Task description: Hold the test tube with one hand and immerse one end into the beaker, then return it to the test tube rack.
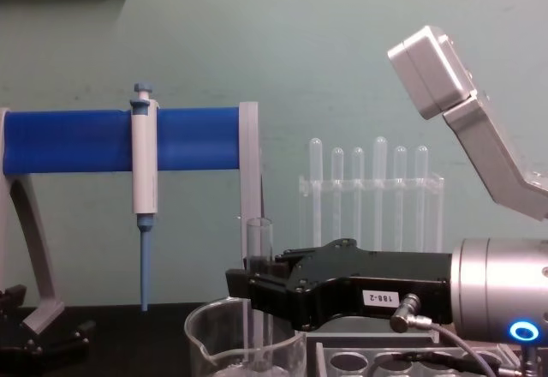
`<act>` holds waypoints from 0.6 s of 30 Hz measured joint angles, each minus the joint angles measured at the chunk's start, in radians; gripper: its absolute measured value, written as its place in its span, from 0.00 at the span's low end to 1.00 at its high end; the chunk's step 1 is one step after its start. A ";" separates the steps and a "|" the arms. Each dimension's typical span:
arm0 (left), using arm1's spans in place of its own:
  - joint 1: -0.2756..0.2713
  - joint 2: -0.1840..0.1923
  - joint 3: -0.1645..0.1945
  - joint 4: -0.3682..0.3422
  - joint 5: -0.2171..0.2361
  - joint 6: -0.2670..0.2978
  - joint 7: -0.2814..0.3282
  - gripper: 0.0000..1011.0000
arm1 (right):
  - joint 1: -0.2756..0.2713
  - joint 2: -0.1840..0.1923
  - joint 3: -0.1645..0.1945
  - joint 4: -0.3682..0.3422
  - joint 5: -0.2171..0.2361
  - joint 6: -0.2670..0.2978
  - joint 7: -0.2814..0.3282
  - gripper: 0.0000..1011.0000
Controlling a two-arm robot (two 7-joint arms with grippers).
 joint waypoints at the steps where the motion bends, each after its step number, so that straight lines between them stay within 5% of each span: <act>1: 0.000 0.000 0.000 0.000 0.000 0.000 0.000 0.99 | 0.000 0.000 0.000 0.000 0.000 0.000 0.000 0.22; 18: 0.000 0.000 0.000 0.000 0.000 0.000 0.000 0.99 | 0.000 0.000 0.000 0.000 0.000 0.000 0.000 0.22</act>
